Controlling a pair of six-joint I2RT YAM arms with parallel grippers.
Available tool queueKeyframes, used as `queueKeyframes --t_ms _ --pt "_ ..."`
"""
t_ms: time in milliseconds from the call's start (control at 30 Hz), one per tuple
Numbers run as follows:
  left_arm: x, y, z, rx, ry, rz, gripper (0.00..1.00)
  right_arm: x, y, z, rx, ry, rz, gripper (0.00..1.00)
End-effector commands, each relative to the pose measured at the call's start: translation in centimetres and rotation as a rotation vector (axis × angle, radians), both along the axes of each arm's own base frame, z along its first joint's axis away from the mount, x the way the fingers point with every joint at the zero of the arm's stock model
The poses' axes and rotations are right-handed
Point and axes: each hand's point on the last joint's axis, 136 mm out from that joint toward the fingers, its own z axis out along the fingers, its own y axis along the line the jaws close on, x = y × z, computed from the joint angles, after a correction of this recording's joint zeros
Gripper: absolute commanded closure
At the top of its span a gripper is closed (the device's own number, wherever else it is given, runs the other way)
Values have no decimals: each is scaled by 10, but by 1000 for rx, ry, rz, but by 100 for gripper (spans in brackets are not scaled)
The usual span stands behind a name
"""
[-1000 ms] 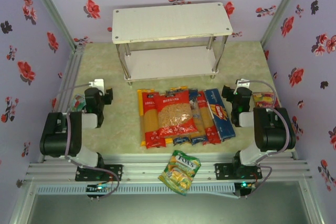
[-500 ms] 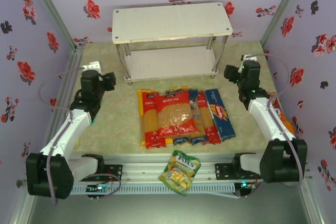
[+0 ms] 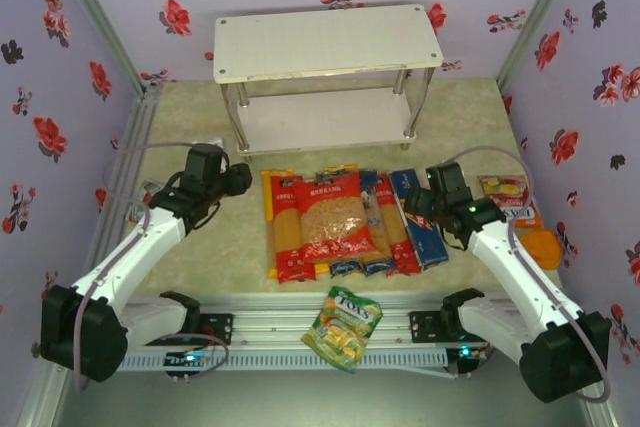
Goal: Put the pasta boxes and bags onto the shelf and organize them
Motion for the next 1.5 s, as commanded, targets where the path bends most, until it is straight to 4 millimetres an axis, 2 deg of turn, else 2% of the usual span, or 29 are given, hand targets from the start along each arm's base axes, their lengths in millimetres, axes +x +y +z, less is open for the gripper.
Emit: queueKeyframes --t_ms 0,433,833,1167,1333,1467 --pt "-10 -10 -4 -38 55 -2 49 -22 -13 -18 -38 97 -71 17" --pt "-8 -14 -11 -37 84 -6 48 -25 -5 -58 -77 285 -27 10" --pt "-1 -18 -12 -35 86 -9 48 -25 -1 -83 -109 393 7 8" --pt "3 -17 -9 -37 81 -2 48 -26 1 -95 -131 456 40 5" --pt "4 -15 -8 -37 77 2 48 -26 -10 -99 -184 479 3 7" --pt "5 -14 -7 -41 73 7 48 -18 -12 -98 -163 463 -27 8"
